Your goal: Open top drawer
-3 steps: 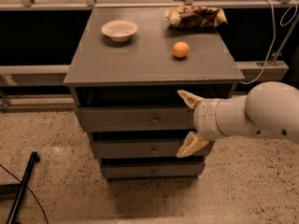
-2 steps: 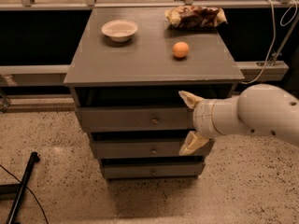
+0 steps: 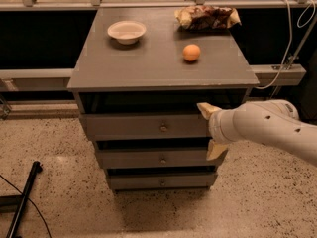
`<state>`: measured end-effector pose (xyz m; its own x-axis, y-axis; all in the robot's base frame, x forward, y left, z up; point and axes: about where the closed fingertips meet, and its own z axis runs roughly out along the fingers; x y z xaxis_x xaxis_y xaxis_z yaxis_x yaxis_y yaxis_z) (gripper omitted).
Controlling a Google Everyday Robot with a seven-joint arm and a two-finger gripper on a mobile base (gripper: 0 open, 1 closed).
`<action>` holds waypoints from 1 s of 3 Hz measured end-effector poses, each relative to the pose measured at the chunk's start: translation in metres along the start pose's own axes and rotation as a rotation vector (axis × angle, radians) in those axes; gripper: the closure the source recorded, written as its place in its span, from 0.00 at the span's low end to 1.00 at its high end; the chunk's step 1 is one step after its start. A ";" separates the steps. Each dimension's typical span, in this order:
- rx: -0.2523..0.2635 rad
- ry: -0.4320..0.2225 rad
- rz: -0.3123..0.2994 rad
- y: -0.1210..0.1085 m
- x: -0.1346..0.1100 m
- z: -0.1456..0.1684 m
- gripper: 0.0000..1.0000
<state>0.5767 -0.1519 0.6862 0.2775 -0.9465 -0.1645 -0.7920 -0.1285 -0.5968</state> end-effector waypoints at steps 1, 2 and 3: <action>0.009 0.067 -0.041 -0.008 0.024 0.011 0.00; -0.023 0.081 -0.003 -0.016 0.050 0.027 0.00; -0.045 0.037 0.089 -0.036 0.064 0.047 0.00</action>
Offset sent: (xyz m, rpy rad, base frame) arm 0.0859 -0.0543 -0.0185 0.0062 0.0759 -0.1296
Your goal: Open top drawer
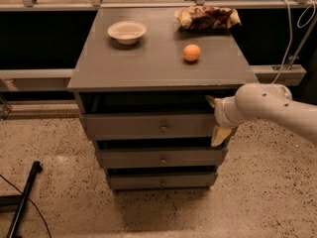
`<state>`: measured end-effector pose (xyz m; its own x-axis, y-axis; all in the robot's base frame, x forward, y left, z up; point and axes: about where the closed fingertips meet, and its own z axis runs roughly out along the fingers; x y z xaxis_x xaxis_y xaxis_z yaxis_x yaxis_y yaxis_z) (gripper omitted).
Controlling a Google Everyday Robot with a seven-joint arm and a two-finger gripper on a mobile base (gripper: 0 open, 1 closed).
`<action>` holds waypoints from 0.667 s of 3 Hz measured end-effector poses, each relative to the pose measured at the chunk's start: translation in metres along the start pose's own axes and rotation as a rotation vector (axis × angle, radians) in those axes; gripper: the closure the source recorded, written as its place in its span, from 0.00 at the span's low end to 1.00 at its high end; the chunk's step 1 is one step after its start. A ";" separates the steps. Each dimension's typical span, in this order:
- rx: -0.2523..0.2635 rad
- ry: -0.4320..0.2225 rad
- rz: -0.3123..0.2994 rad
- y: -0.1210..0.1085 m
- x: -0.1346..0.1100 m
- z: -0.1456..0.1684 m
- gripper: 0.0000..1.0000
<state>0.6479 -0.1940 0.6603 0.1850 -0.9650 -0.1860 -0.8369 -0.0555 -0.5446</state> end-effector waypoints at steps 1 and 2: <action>-0.019 -0.039 0.047 -0.024 -0.005 0.013 0.00; -0.049 -0.052 0.081 -0.030 -0.009 0.031 0.09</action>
Offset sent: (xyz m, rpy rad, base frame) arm 0.0546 0.0267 -0.0214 0.1033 0.1194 -0.0577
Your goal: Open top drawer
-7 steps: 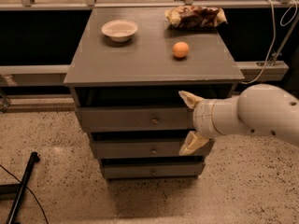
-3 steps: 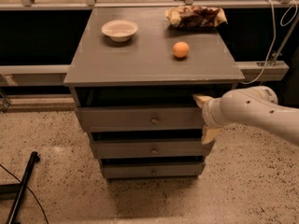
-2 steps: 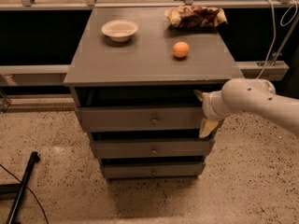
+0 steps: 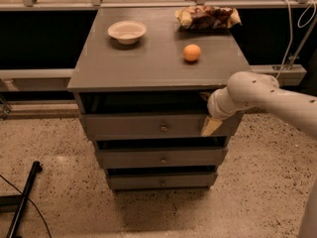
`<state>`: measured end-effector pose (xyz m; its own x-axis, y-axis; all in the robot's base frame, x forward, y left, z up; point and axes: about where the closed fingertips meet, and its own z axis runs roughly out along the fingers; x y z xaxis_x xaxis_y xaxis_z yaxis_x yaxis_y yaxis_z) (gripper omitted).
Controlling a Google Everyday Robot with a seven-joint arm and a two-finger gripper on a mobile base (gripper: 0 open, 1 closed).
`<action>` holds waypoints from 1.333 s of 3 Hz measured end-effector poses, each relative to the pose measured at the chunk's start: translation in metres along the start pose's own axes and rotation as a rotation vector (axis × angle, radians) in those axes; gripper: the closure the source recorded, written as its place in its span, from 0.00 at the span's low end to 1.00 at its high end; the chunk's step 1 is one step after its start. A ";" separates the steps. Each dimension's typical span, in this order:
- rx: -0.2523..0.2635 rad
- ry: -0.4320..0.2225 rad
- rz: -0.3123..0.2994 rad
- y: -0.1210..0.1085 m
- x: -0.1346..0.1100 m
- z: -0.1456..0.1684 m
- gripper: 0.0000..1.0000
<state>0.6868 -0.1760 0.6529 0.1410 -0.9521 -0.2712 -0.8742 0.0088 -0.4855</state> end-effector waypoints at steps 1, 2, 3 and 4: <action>-0.034 -0.010 0.036 0.010 -0.001 0.018 0.27; -0.034 -0.017 0.059 0.023 -0.005 0.015 0.28; 0.006 -0.042 0.066 0.036 -0.015 -0.009 0.25; 0.043 -0.067 0.062 0.048 -0.027 -0.033 0.24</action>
Offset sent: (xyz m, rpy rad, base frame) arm -0.0402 0.0102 -0.0202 0.0556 0.0503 -0.0534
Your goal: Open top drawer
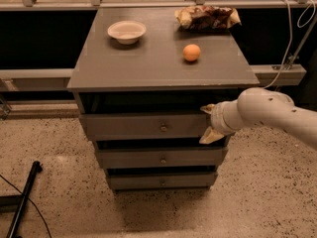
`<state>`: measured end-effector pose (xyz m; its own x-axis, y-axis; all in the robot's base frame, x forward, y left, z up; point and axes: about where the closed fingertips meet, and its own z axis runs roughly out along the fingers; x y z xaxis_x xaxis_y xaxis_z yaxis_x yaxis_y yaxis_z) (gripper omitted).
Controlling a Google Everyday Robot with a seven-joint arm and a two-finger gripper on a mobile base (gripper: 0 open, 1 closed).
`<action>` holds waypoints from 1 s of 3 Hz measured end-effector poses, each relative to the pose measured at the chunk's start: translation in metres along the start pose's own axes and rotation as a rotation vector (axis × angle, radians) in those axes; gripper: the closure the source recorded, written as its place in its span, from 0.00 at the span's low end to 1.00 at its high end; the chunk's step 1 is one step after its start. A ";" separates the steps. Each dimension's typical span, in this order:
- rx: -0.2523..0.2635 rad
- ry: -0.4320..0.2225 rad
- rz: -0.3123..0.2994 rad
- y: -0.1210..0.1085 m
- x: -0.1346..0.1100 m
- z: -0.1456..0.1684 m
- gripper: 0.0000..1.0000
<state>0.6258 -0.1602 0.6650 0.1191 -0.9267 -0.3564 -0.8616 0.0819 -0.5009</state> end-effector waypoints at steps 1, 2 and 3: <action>-0.001 -0.019 0.009 0.018 -0.009 -0.011 0.27; 0.015 -0.028 -0.006 0.017 -0.021 -0.018 0.25; 0.047 -0.011 -0.025 -0.004 -0.025 -0.015 0.07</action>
Offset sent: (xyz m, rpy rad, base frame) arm -0.0292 0.0225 0.0273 0.0265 -0.0461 0.0233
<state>0.6188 -0.1430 0.6878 0.1459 -0.9248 -0.3514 -0.8344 0.0758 -0.5460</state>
